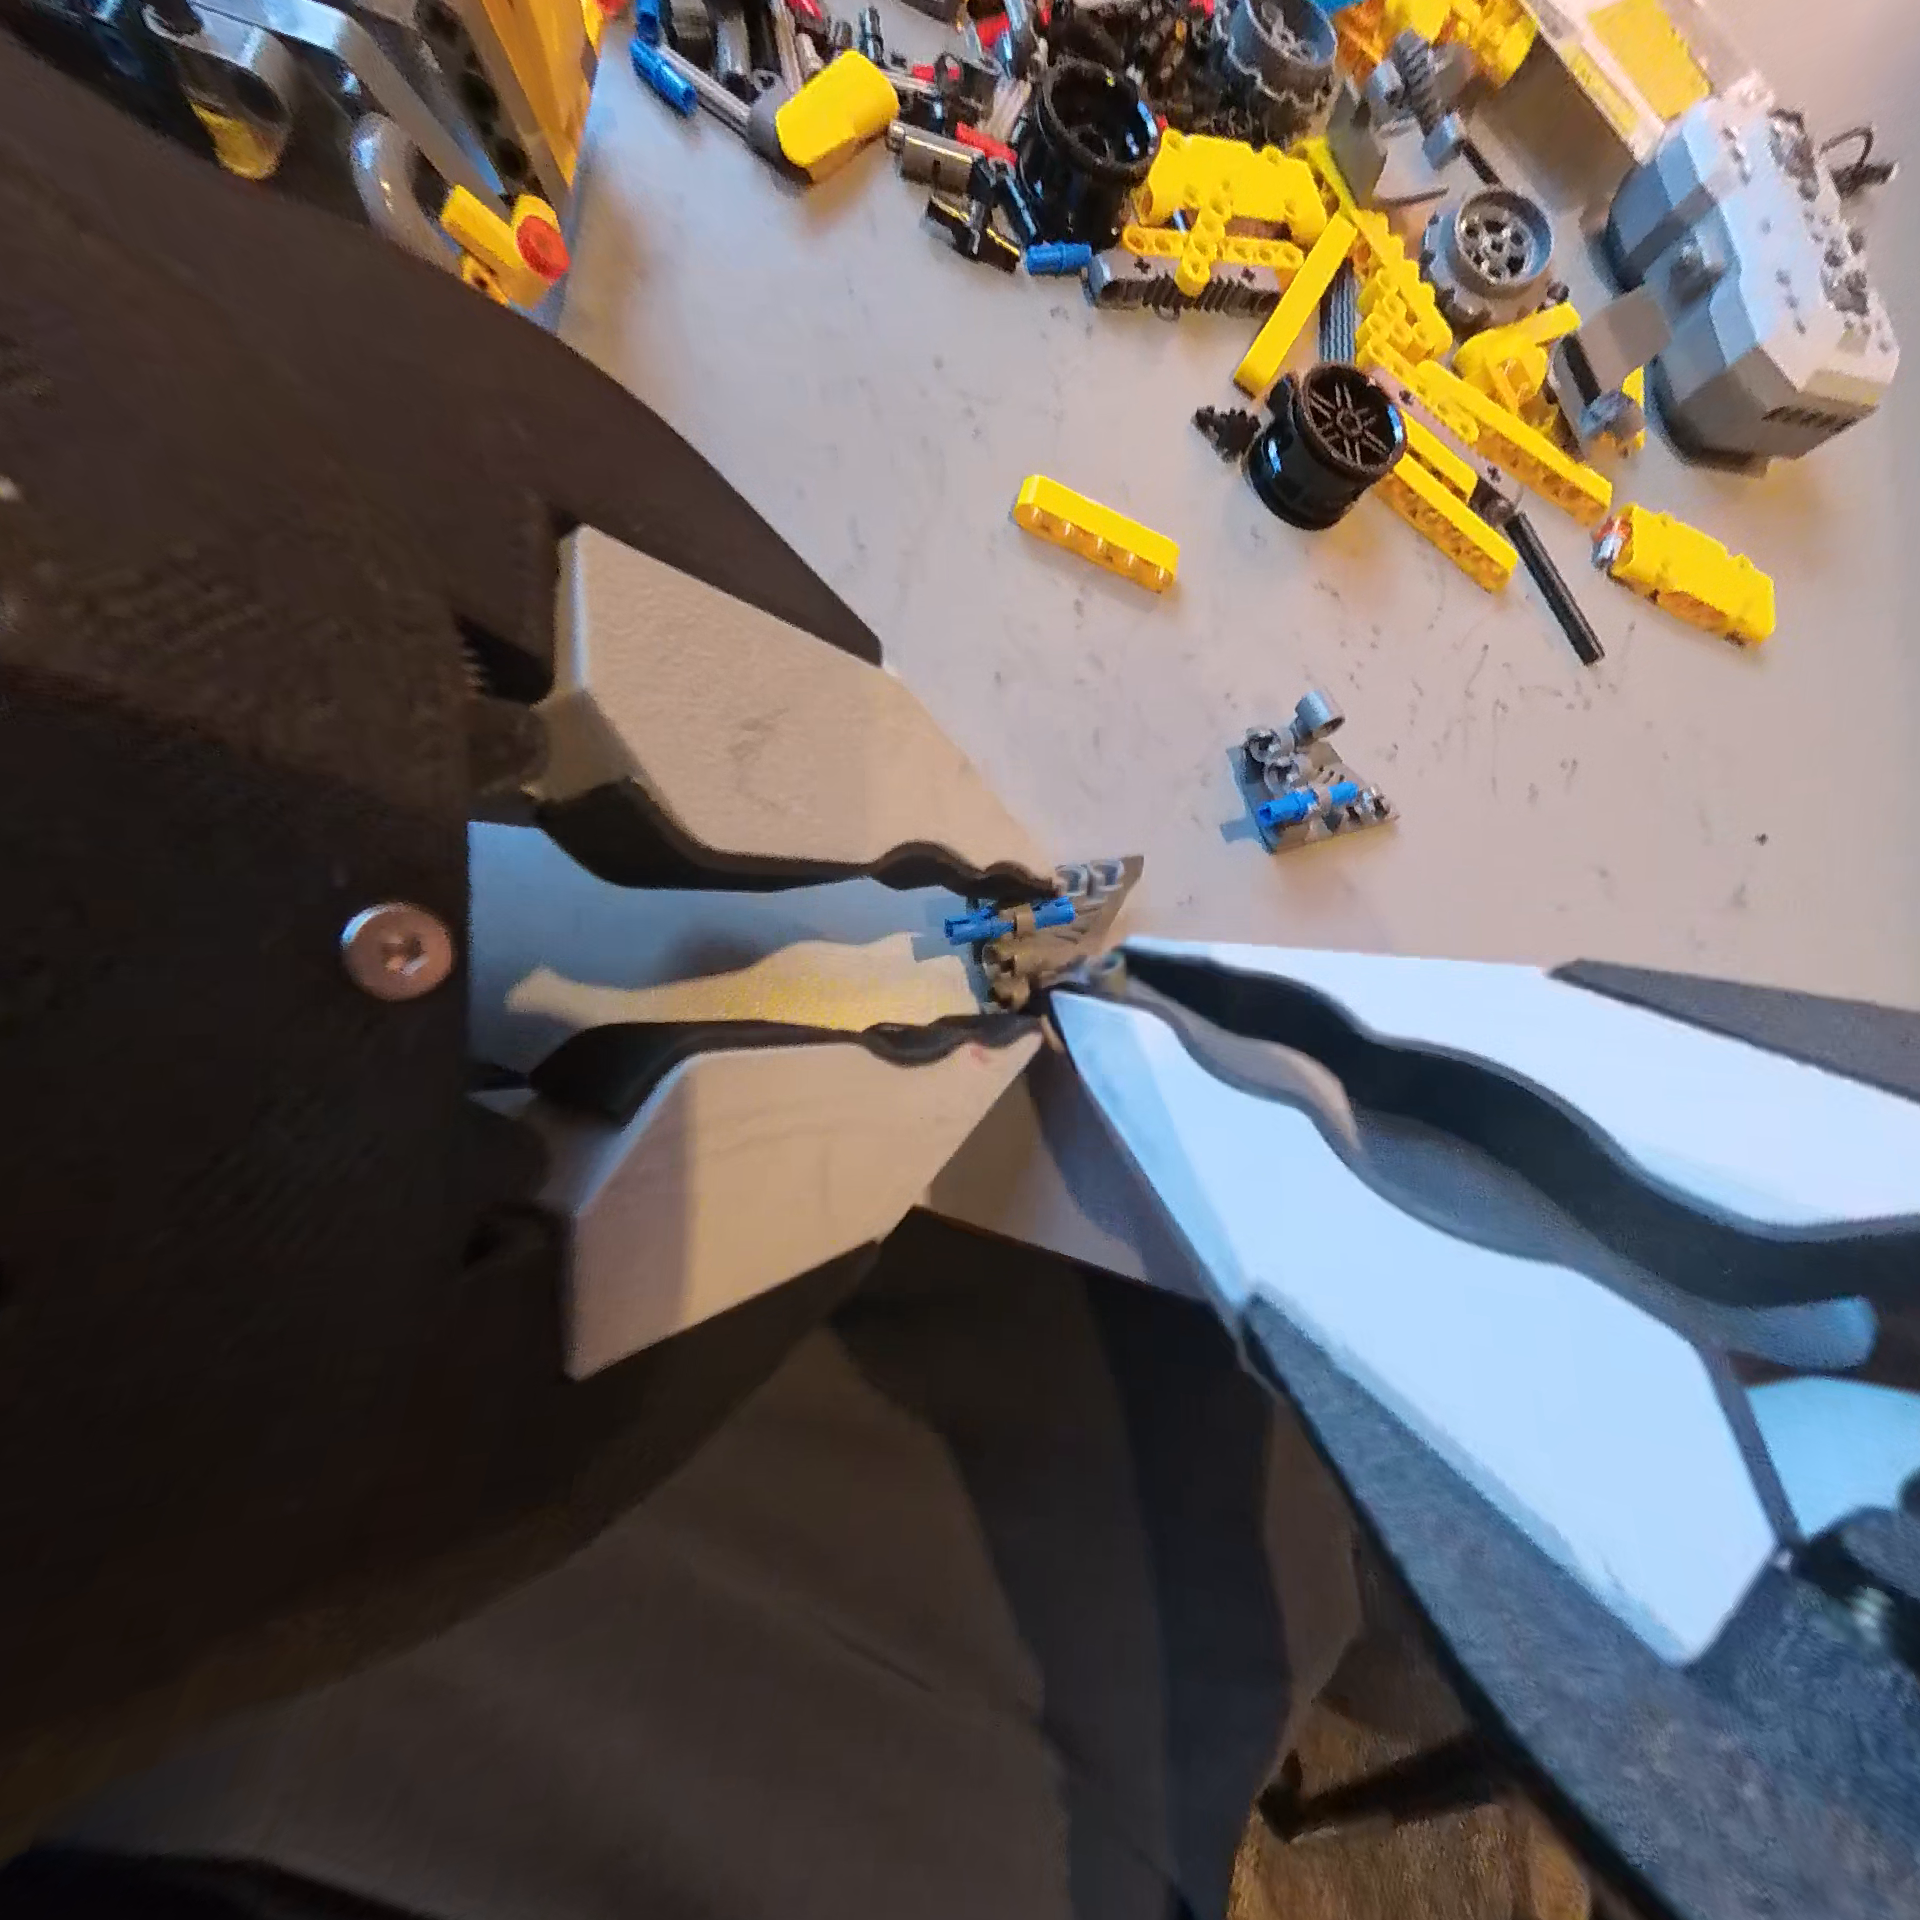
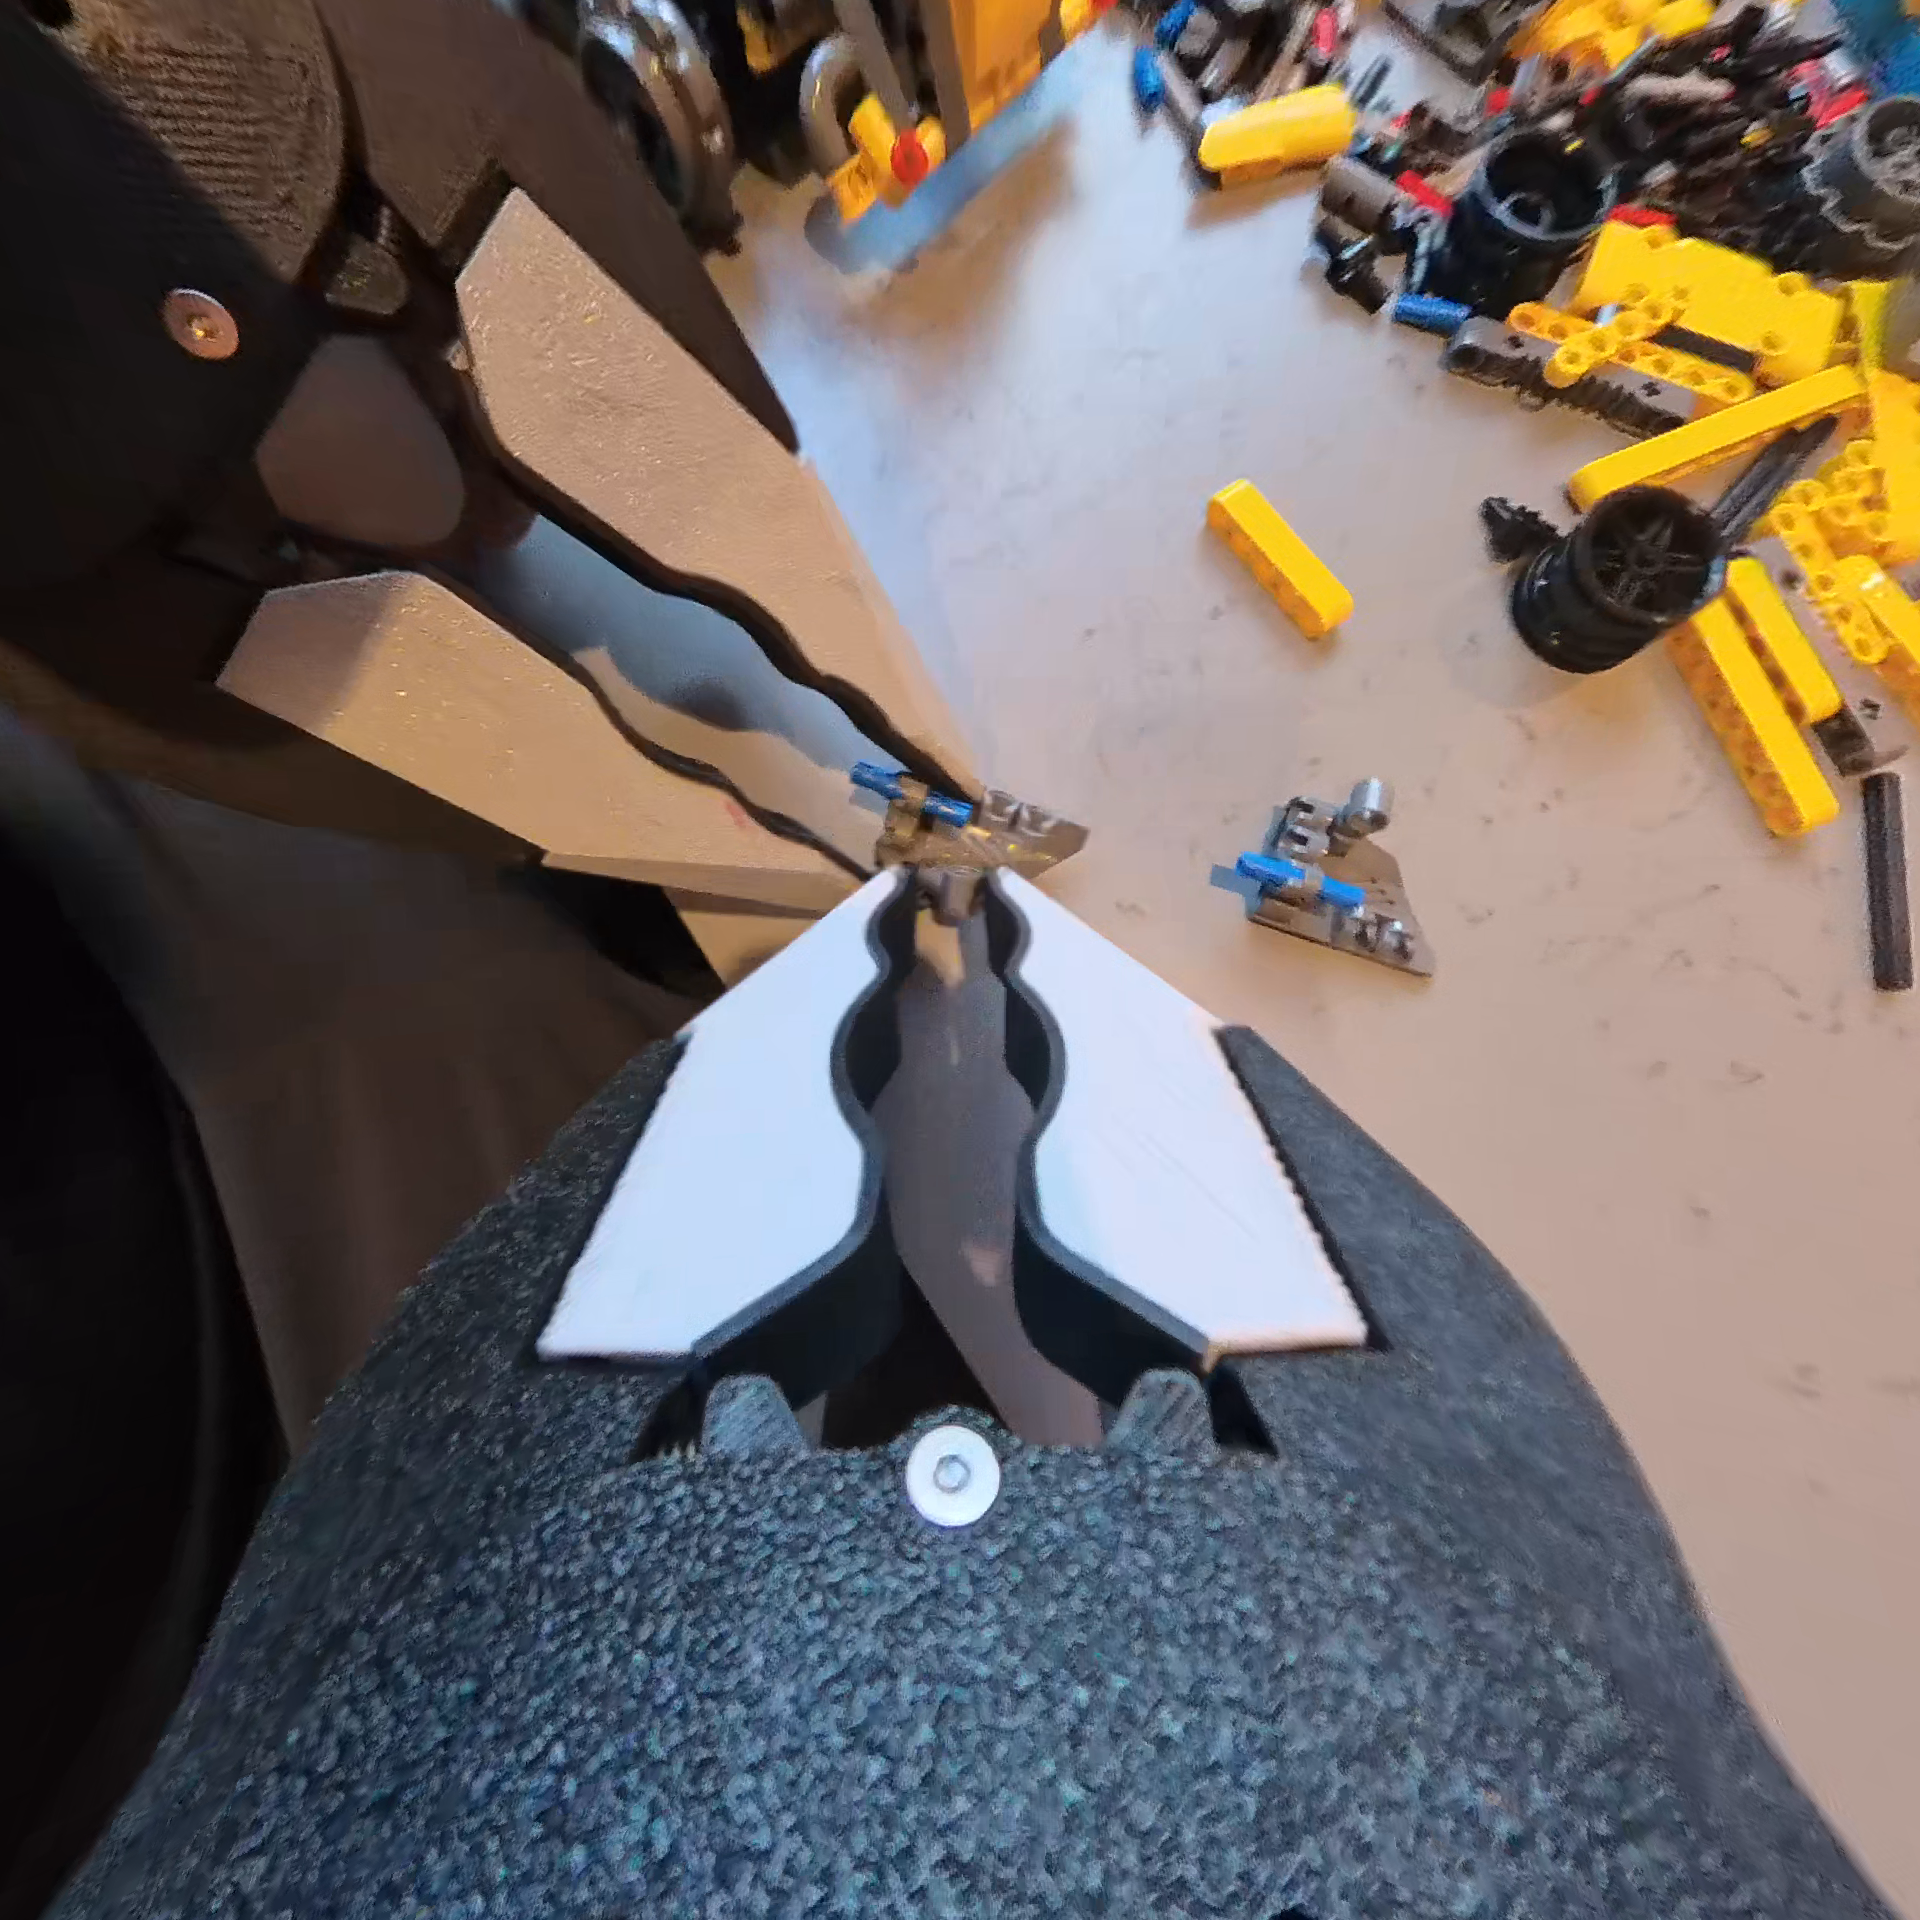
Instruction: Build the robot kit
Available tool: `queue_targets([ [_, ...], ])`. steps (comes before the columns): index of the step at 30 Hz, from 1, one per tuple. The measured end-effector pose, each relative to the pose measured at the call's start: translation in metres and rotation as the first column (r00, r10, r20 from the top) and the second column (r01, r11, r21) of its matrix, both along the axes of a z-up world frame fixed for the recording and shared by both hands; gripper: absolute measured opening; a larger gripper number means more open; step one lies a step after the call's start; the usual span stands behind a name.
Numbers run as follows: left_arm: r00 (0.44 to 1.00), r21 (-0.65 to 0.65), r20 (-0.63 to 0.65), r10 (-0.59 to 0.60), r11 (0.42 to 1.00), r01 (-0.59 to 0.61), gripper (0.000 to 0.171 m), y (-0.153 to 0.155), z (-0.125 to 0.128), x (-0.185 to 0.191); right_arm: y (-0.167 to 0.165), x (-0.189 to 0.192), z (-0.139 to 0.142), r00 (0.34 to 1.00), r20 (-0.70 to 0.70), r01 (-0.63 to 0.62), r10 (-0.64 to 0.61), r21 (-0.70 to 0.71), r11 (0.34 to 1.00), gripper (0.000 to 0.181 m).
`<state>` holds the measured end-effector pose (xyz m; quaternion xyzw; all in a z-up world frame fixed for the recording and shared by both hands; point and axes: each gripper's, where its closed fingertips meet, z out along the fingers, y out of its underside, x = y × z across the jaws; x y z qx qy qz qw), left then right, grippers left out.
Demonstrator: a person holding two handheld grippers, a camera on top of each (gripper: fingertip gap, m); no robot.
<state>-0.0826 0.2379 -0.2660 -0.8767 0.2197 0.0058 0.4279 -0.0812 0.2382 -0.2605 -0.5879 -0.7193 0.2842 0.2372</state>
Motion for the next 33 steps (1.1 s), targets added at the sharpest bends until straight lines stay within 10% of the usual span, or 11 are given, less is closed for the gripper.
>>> queue_targets([
  [16, 0.998, -0.037, 0.06, -0.03, 0.999, 0.033, 0.02, -0.002, 0.0, 0.002, 0.013, 0.019, 0.016, 0.968, -0.25, 0.019, -0.024, -0.024, 1.0, 0.027],
  [33, 0.959, -0.084, 0.282, -0.036, 0.995, 0.062, 0.039, -0.013, 0.008, -0.008, 0.03, 0.029, -0.009, 0.986, -0.162, 0.034, -0.034, -0.005, 0.999, 0.029],
])
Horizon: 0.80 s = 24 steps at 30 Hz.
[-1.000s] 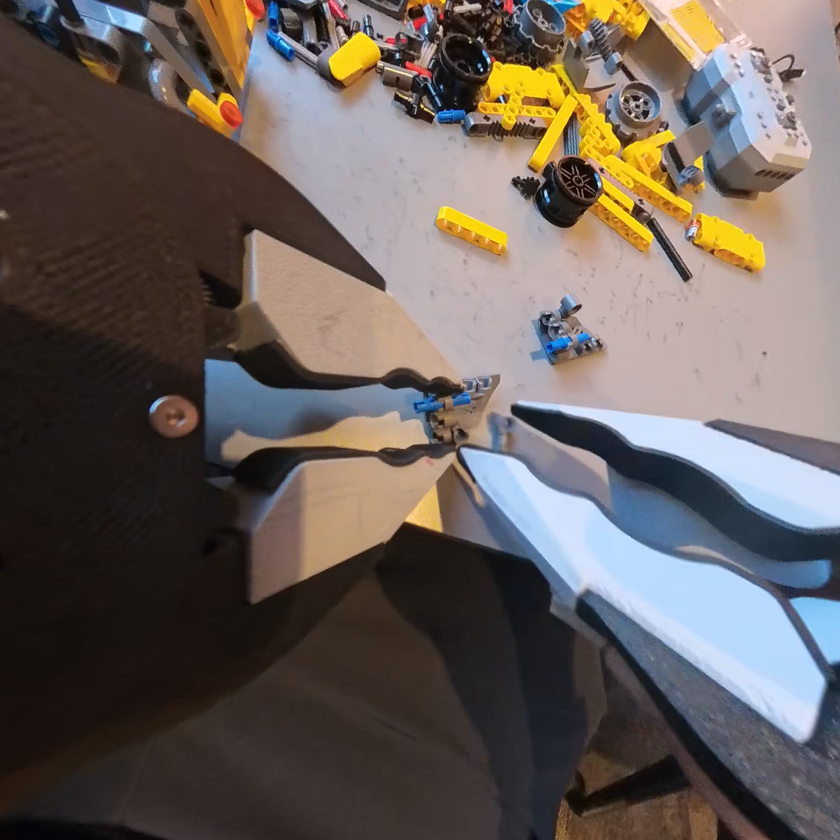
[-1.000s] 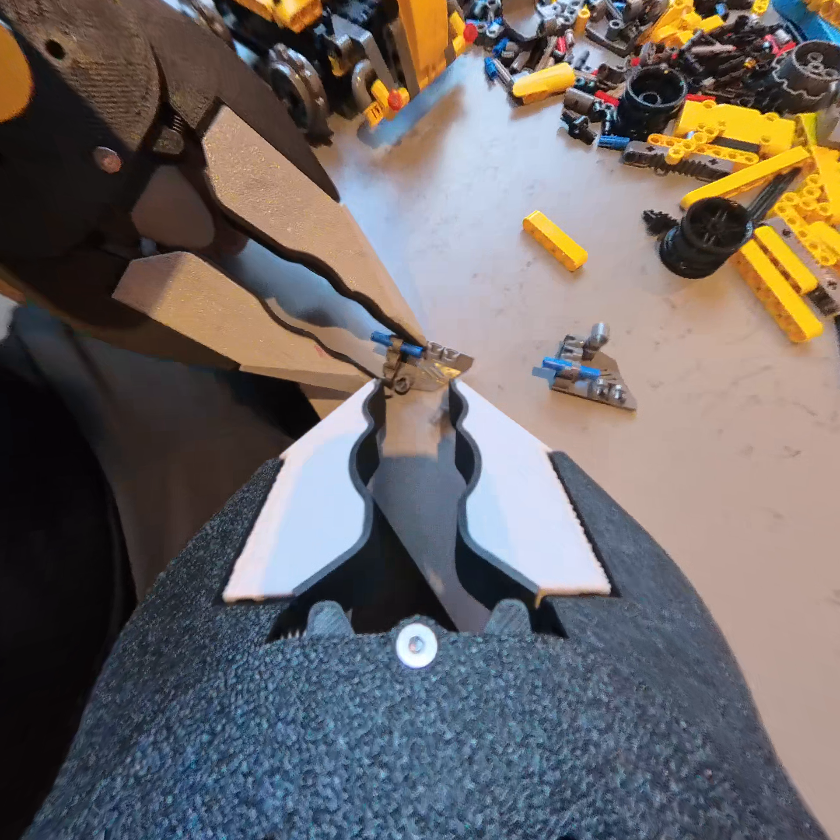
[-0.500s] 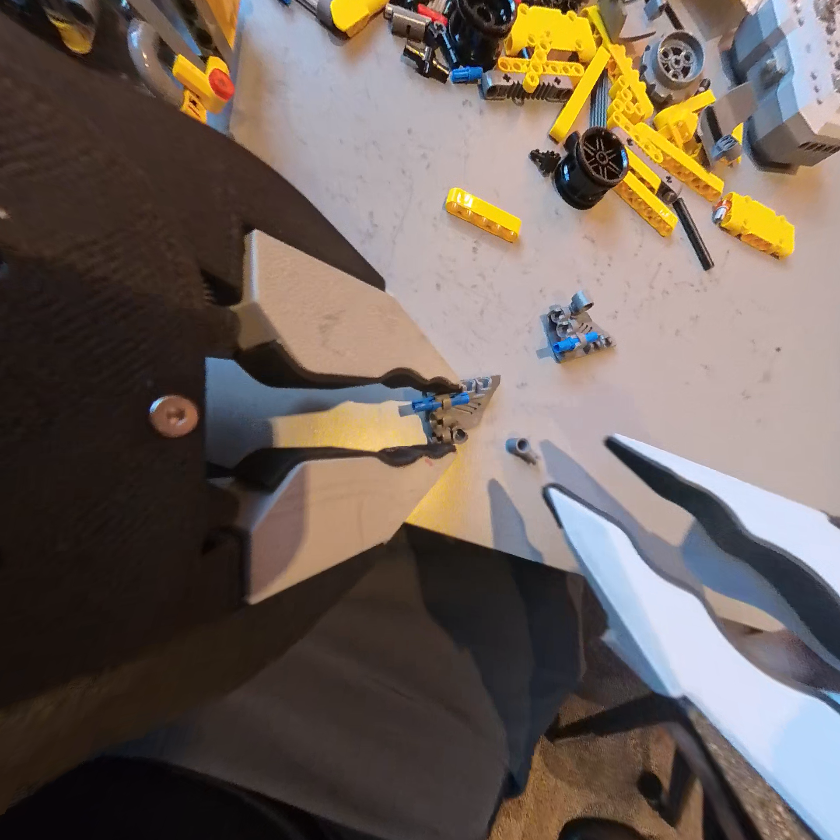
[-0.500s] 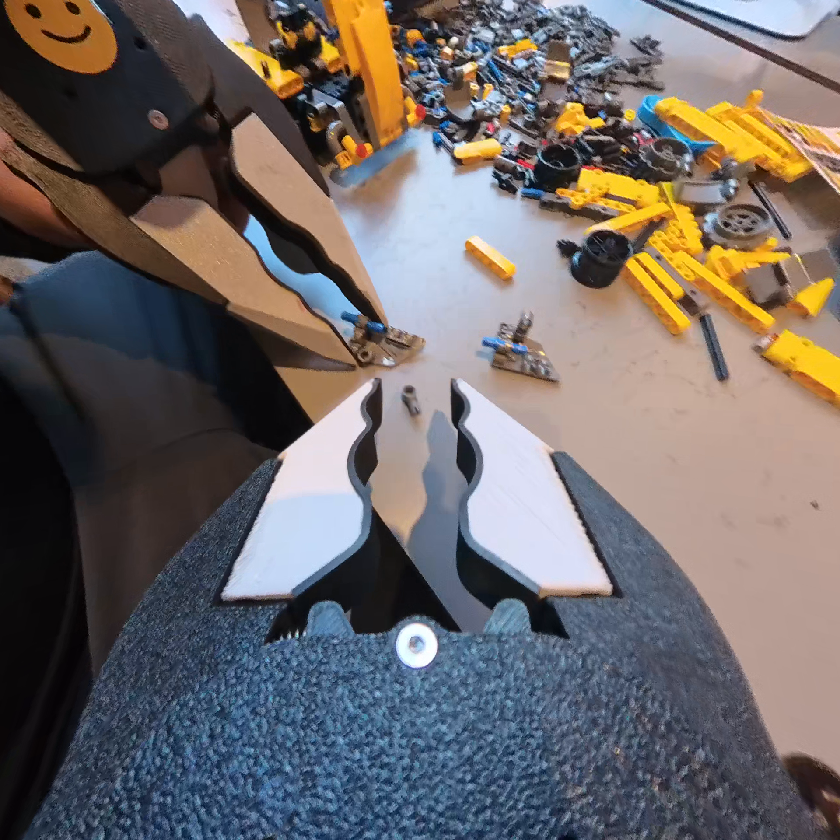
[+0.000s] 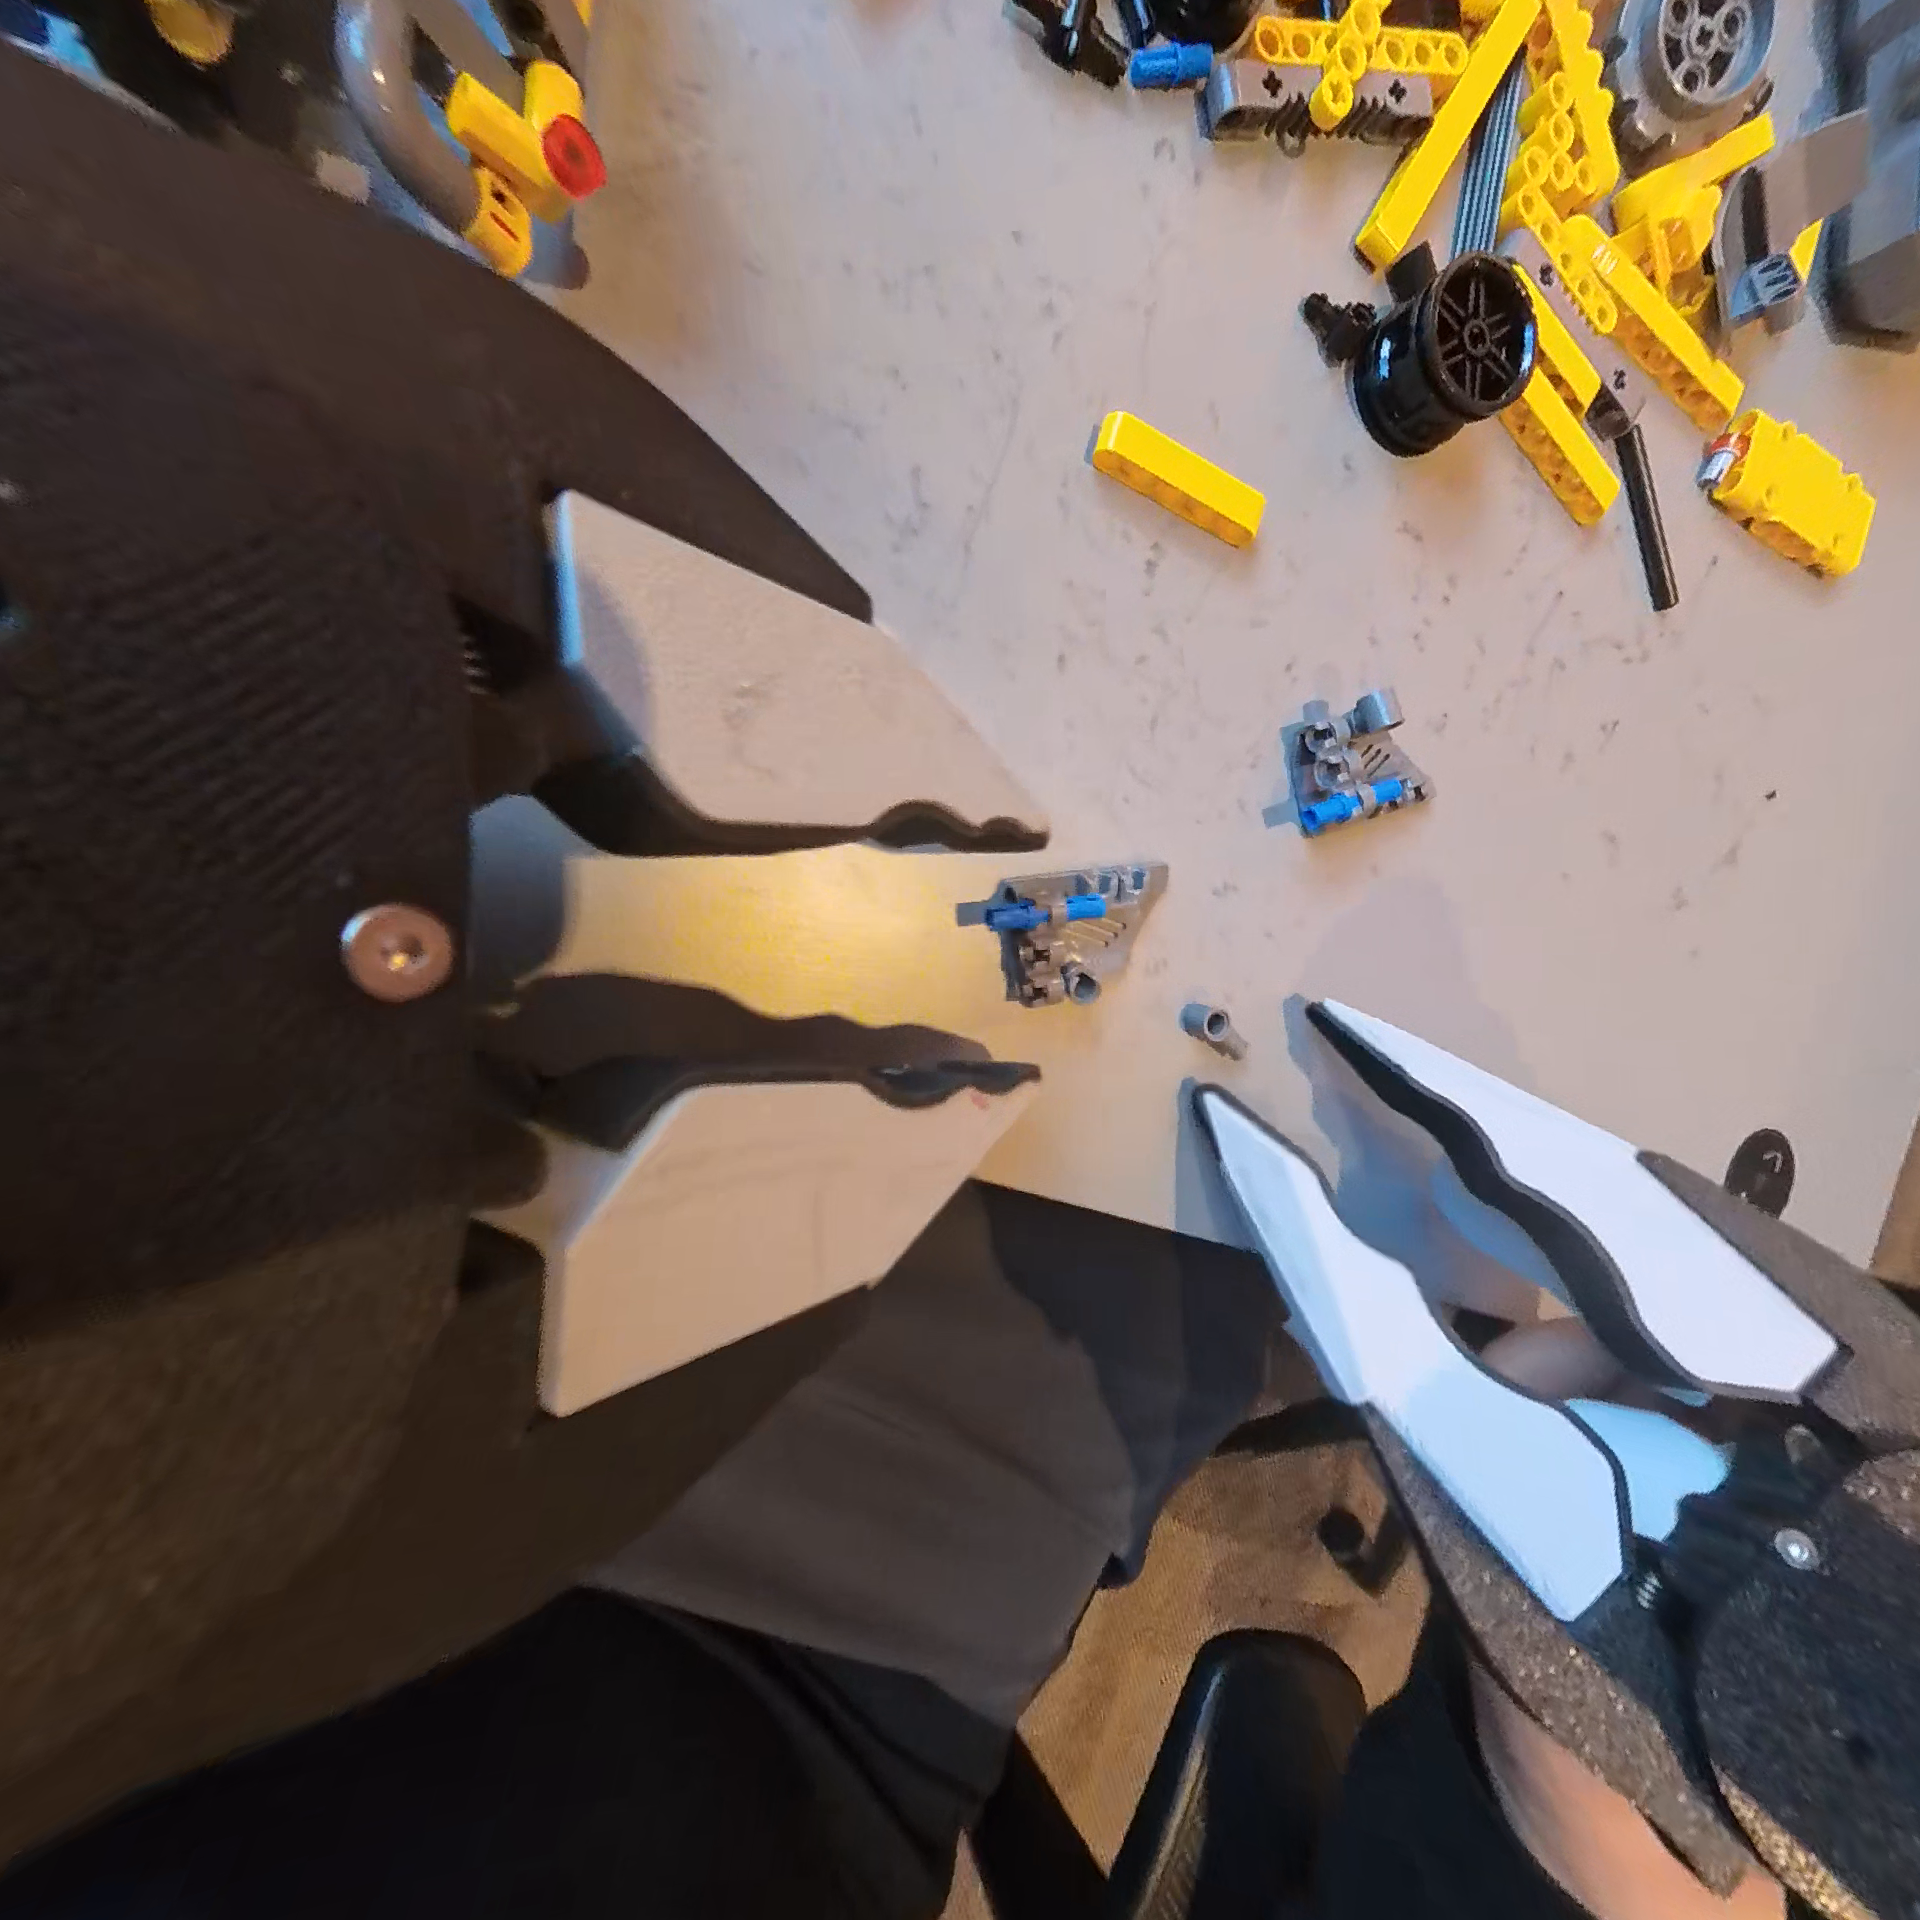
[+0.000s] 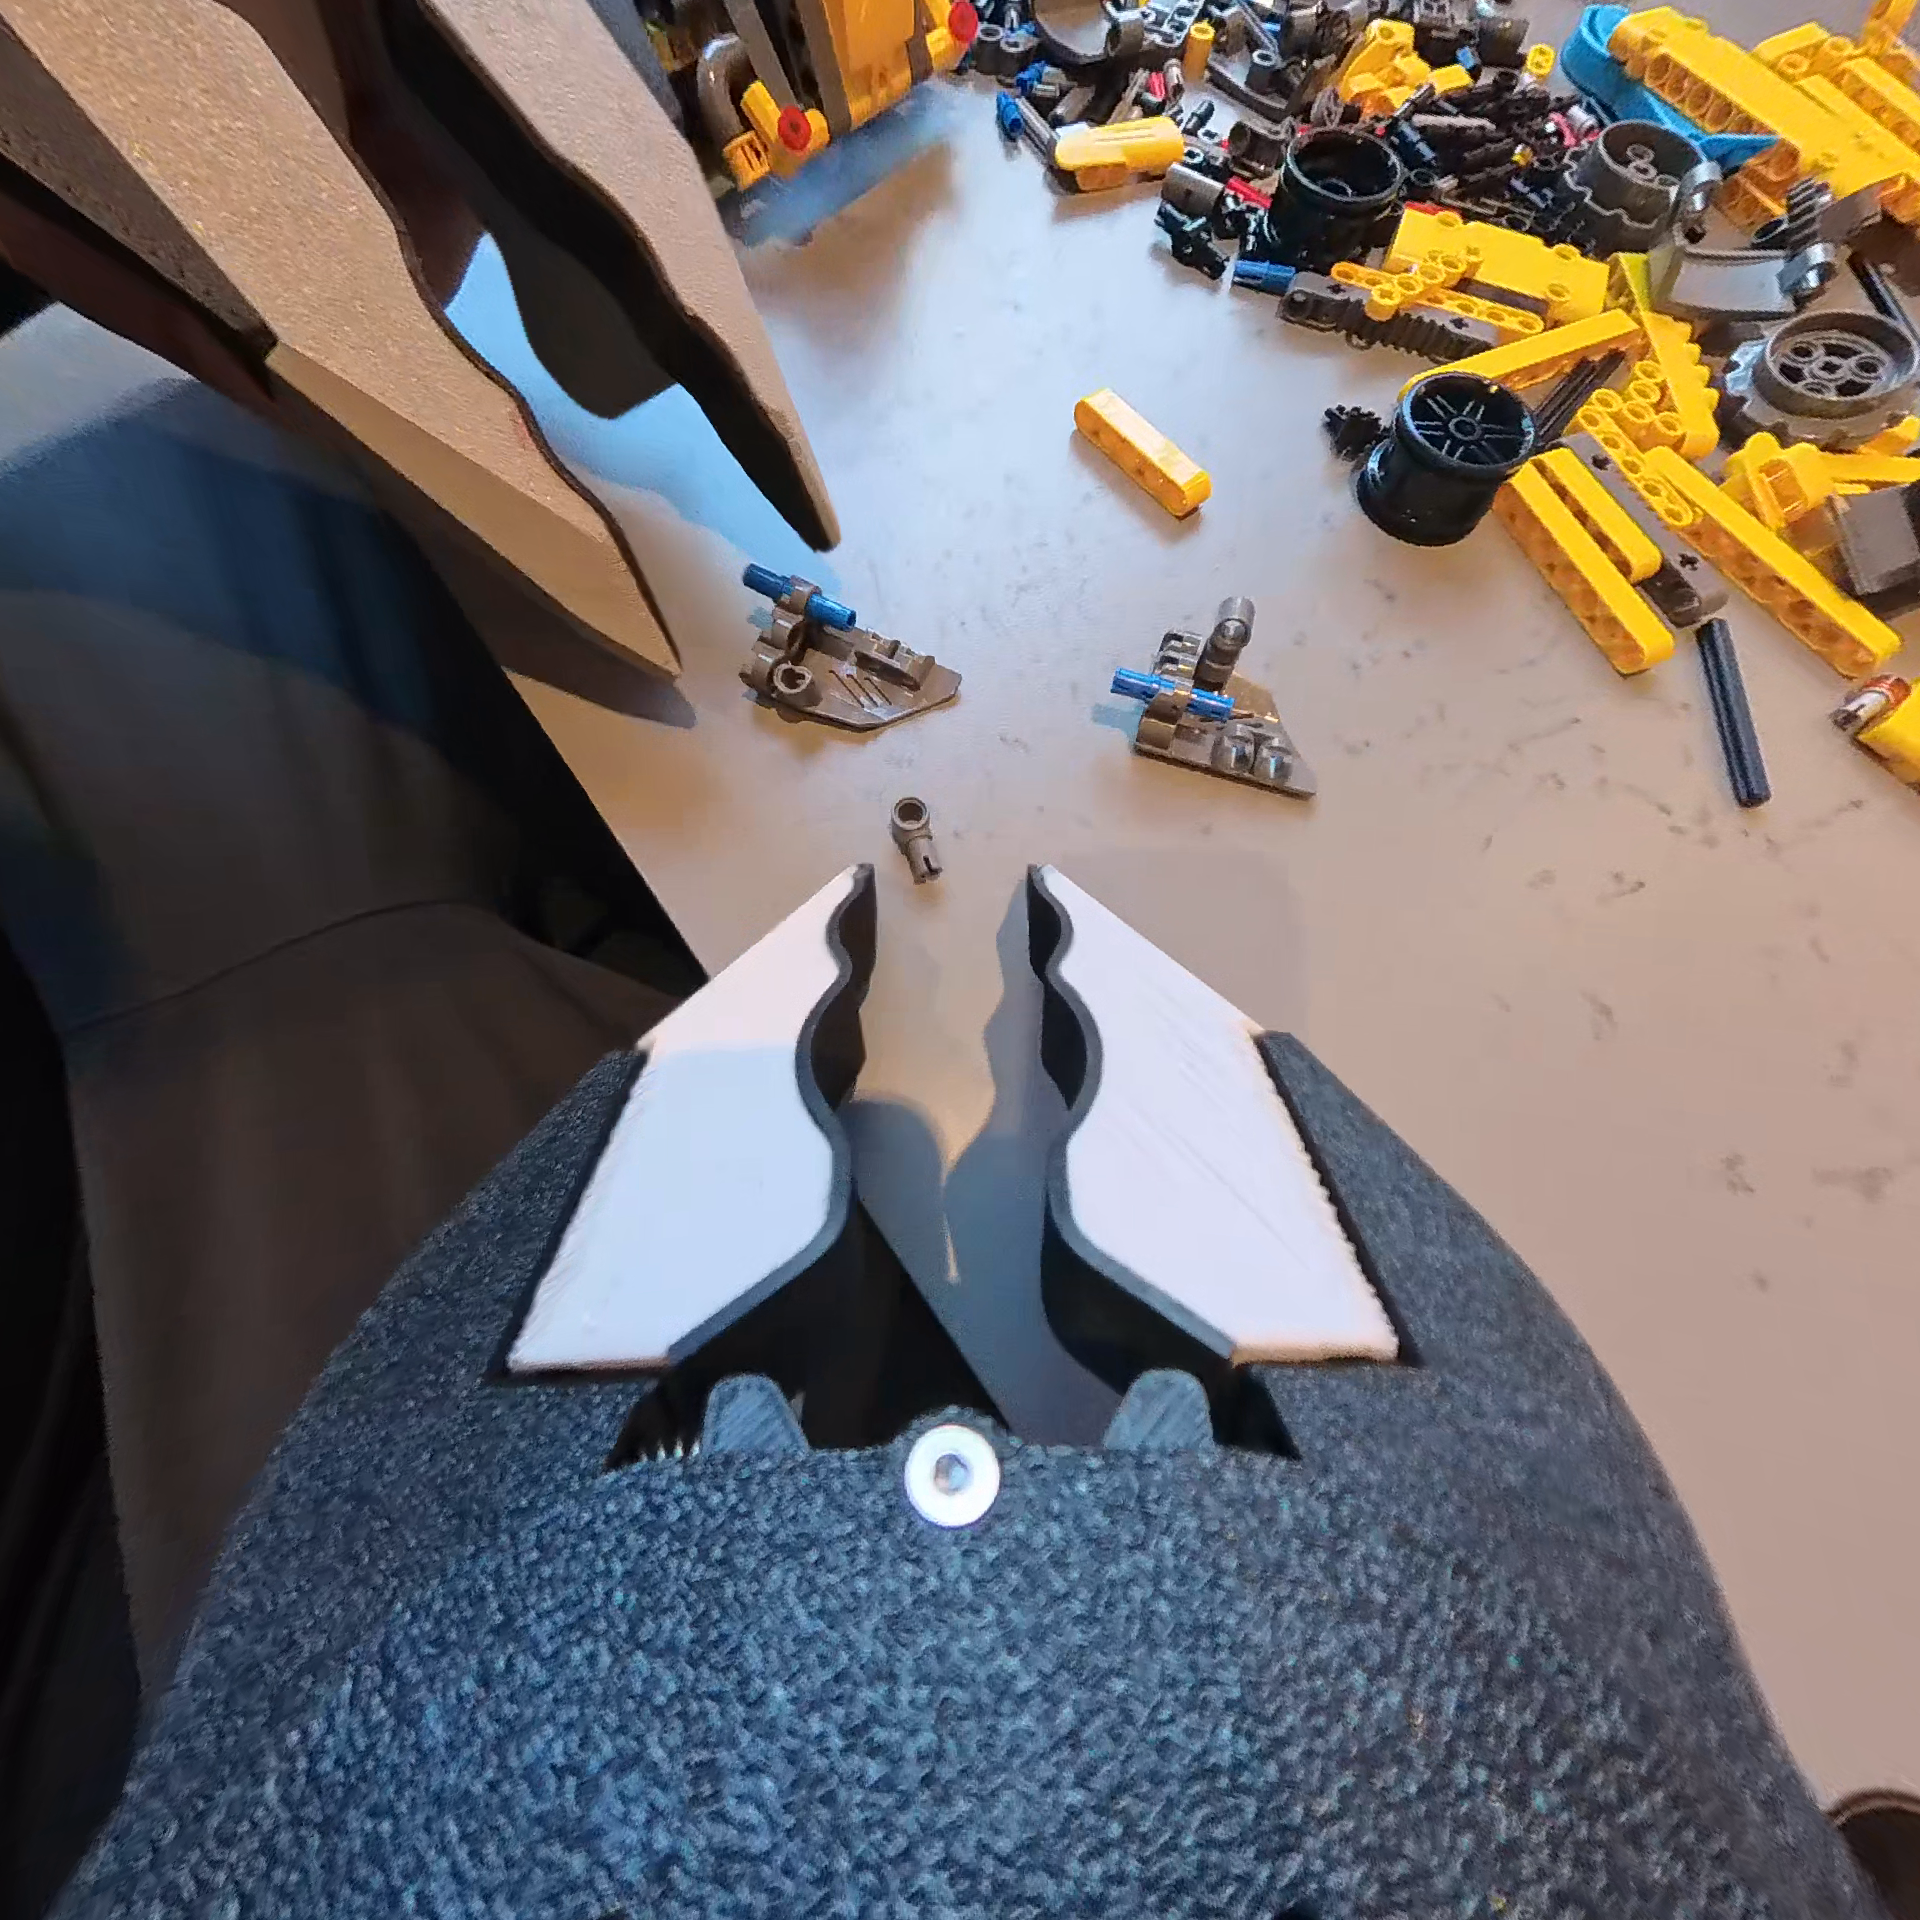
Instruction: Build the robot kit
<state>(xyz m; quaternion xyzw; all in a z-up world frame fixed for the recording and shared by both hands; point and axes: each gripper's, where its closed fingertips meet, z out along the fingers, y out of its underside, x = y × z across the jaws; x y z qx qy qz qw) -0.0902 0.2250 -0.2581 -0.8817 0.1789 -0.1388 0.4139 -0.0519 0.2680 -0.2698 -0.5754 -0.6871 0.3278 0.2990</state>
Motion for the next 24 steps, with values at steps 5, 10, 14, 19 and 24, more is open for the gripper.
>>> queue_targets([
  [5, 0.998, 0.023, -0.057, -0.017, 1.0, 0.018, 0.036, -0.005, -0.001, 0.0, -0.005, -0.005, -0.002, 0.999, 0.003, -0.045, 0.045, -0.027, 0.999, 0.022],
  [10, 0.986, 0.066, -0.155, -0.063, 0.995, 0.074, 0.03, -0.006, 0.003, 0.004, -0.011, -0.008, -0.001, 0.997, 0.011, -0.07, 0.07, -0.057, 0.996, 0.004],
  [14, 0.948, 0.113, -0.29, -0.13, 0.979, 0.169, 0.028, -0.011, 0.007, 0.012, -0.03, -0.005, 0.006, 0.995, 0.011, -0.09, 0.095, -0.218, 0.972, 0.004],
  [19, 0.813, 0.204, -0.548, -0.196, 0.912, 0.357, 0.021, -0.018, 0.009, 0.03, -0.055, -0.001, 0.018, 0.99, 0.039, -0.111, 0.138, -0.408, 0.906, 0.004],
  [24, 0.704, 0.243, -0.687, -0.181, 0.856, 0.457, 0.017, -0.023, 0.004, 0.042, -0.07, 0.002, 0.022, 0.985, 0.054, -0.118, 0.162, -0.471, 0.874, 0.004],
])
